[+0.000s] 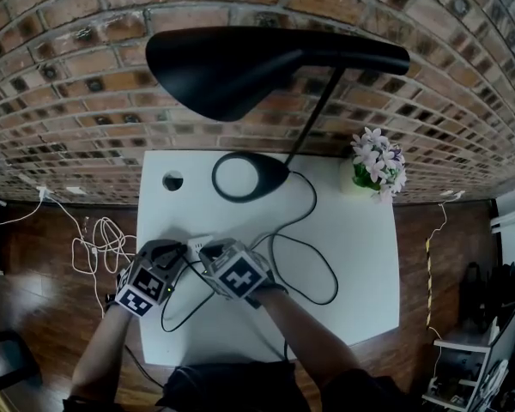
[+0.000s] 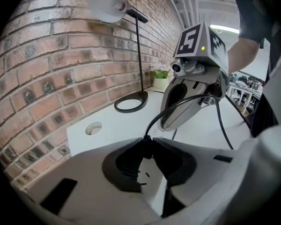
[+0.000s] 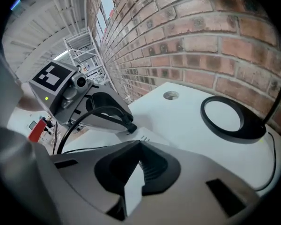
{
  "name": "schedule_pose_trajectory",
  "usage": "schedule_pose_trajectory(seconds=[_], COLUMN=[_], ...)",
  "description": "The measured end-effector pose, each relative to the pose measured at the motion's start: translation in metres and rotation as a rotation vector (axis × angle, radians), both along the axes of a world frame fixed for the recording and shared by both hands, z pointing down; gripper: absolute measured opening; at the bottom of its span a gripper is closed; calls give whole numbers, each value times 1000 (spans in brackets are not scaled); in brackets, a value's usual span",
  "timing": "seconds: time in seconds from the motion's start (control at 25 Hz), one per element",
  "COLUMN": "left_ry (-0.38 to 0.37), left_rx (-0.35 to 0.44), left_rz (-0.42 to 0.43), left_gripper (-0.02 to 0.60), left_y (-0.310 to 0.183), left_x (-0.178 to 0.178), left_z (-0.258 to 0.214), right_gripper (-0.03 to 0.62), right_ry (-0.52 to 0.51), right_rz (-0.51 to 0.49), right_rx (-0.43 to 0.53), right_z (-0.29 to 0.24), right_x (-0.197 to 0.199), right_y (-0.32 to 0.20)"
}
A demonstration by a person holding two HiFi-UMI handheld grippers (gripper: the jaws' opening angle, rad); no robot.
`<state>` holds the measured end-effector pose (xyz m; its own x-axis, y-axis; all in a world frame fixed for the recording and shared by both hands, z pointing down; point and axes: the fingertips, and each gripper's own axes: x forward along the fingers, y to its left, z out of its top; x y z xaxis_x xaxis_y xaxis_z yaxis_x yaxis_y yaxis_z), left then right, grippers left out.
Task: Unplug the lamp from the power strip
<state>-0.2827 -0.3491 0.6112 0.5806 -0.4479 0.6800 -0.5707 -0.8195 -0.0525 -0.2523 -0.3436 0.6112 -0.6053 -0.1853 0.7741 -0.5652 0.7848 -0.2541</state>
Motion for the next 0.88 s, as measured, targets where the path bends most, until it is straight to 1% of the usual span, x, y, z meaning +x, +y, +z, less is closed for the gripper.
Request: schedule_pose_trajectory(seconds=[0.24,0.36,0.48,0.56,0.6,0.76,0.88], left_ry=[23,16,38,39,39,75,89], left_rx=[-8,-17,-27,-26,-26,-68,-87], left_rz=[2,-6,-29,-37,-41,-94,-114], left_gripper=[72,69,66,66,66,63,62], left_y=[-3,-2,-2,-2,-2,-4,-3], left_x=[3,2,2,3,3,1,1], left_z=[-7,-6,-8,-9,-9,-10,-11], right_gripper=[-14,-13,-11,-8,-8,-2,0], right_ry=[28,39,73,101,106,85,95], right_rz=[1,-2,-33,-58,-57,-39,-49], right_rx=[16,11,53,88,91,34,53], right_z=[5,6,7,8,9,9,9], right_x=[-3,-3,-6,-8,-8,-9,-10], right_y=[-6,-6,-4,-3,-4,-4,-5])
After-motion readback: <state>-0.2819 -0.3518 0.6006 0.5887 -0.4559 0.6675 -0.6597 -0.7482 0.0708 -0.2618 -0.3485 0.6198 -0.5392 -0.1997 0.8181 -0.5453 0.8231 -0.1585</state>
